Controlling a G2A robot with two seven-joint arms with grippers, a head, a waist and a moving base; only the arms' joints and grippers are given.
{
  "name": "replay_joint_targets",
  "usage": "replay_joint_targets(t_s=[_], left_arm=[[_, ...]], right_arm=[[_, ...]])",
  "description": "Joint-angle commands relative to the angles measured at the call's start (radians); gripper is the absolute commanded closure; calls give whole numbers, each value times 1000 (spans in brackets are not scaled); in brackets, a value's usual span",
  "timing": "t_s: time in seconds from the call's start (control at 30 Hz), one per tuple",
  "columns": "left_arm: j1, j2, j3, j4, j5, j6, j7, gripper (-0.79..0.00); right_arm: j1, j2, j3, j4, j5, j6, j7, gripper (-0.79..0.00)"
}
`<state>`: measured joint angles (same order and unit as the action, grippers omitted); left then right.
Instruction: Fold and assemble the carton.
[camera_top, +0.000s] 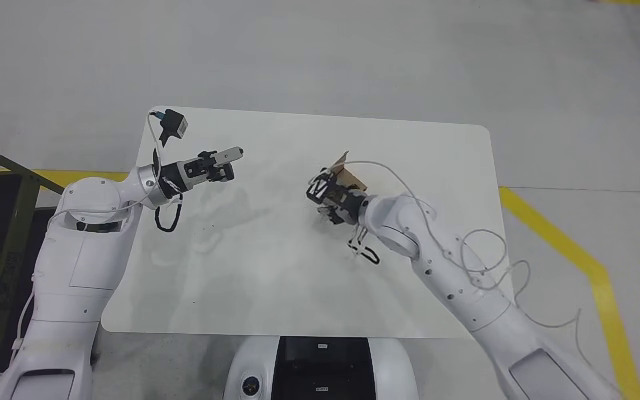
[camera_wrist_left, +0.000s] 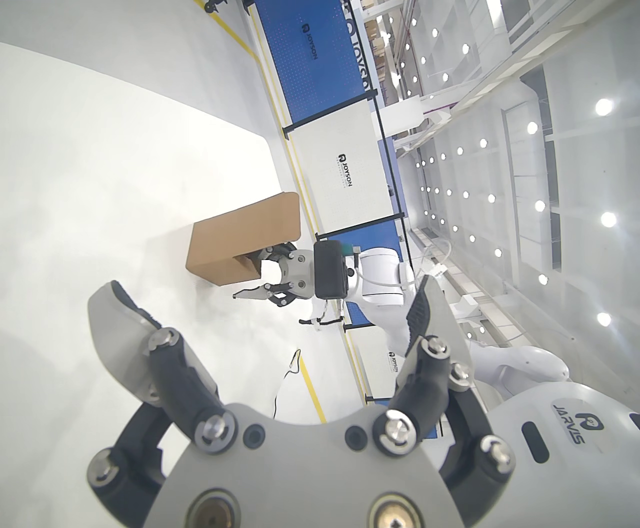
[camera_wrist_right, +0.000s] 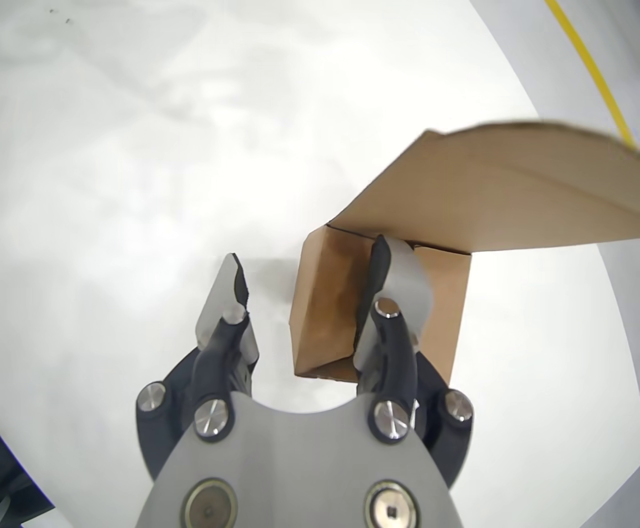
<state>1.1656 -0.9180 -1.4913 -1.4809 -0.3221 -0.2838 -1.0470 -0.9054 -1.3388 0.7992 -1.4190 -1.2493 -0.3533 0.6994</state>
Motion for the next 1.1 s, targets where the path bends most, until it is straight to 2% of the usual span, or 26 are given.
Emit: replay_joint_targets(t_s=[0.0, 0.03, 0.1, 0.17, 0.8, 0.9, 0.97, 1.0, 1.07], left_arm=[[0, 0, 0, 0, 0, 0, 0, -785], [0, 0, 0, 0, 0, 0, 0, -785], [0, 0, 0, 0, 0, 0, 0, -785], [0, 0, 0, 0, 0, 0, 0, -785], [0, 0, 0, 0, 0, 0, 0, -785], [0, 0, 0, 0, 0, 0, 0, -785], [0, 0, 0, 0, 0, 0, 0, -785], [0, 0, 0, 0, 0, 0, 0, -785], [0, 0, 0, 0, 0, 0, 0, -785]], right_arm=[[2, -2, 0, 7, 0, 0, -2, -345], [3, -2, 1, 10, -2, 1, -1, -302], [4, -3, 3, 13, -2, 1, -1, -132], [3, -4, 6, 13, -2, 2, 0, 0], [-35, -4, 14, -53, 28, -51, 24, 0], [-42, -6, 4, -42, 39, -68, 20, -142], [-43, -7, 0, -38, 41, -79, 18, -400], [-45, -7, -1, -38, 42, -79, 16, -468], [-48, -7, -1, -42, 40, -81, 16, -736]])
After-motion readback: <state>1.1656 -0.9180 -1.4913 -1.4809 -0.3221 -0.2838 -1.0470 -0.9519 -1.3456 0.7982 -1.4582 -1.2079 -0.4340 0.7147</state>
